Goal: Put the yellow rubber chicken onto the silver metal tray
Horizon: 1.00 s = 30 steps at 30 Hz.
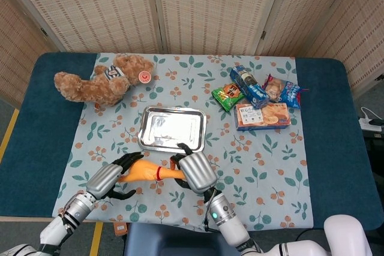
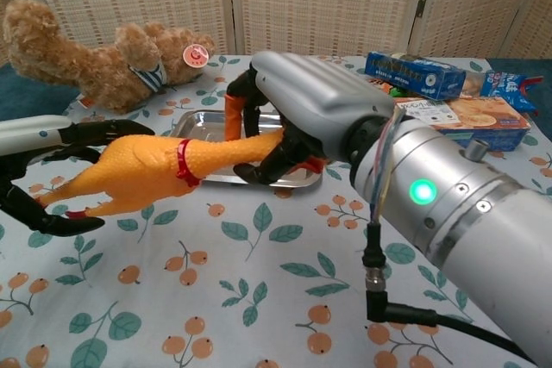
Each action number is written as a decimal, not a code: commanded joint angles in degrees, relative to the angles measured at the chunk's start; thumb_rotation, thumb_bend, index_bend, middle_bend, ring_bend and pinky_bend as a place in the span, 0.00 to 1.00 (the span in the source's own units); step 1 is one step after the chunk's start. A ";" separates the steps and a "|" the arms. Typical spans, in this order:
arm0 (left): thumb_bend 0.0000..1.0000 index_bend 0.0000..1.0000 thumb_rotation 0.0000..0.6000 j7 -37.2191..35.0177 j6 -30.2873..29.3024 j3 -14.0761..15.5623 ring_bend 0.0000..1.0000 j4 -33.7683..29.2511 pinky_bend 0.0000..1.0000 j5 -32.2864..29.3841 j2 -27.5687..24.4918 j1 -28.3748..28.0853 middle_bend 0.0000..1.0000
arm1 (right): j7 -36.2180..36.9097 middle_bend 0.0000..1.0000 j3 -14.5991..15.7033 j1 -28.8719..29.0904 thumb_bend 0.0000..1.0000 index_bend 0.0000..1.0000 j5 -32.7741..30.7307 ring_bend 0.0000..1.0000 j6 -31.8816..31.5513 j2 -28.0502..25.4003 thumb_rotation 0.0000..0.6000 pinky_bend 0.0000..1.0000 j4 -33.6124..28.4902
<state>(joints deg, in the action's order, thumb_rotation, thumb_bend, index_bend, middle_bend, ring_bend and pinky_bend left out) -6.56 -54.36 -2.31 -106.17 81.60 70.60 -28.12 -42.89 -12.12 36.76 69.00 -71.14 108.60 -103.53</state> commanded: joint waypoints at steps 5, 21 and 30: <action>0.30 0.12 1.00 3.71 -2.14 -1.60 0.20 0.76 0.40 -4.35 4.48 -0.18 0.16 | 1.55 0.57 0.17 -0.11 0.35 0.89 0.45 0.57 -0.29 -0.38 1.00 0.73 -0.45; 0.71 0.90 1.00 4.09 -9.70 -2.05 0.80 4.00 0.99 -2.73 10.21 2.07 0.92 | 1.64 0.57 0.59 -0.33 0.35 0.89 0.23 0.57 -1.07 -1.32 1.00 0.73 -0.36; 0.85 0.94 1.00 2.26 -10.49 -1.78 0.81 2.59 1.00 -1.79 9.60 2.48 0.95 | 1.42 0.57 0.86 -0.44 0.35 0.89 -0.24 0.57 -1.28 -1.75 1.00 0.73 -0.87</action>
<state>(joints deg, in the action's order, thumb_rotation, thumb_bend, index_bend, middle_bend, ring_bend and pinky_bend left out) -4.36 -64.63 -4.14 -103.45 79.66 80.24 -25.77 -41.47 -11.26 36.32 68.76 -72.41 106.86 -104.40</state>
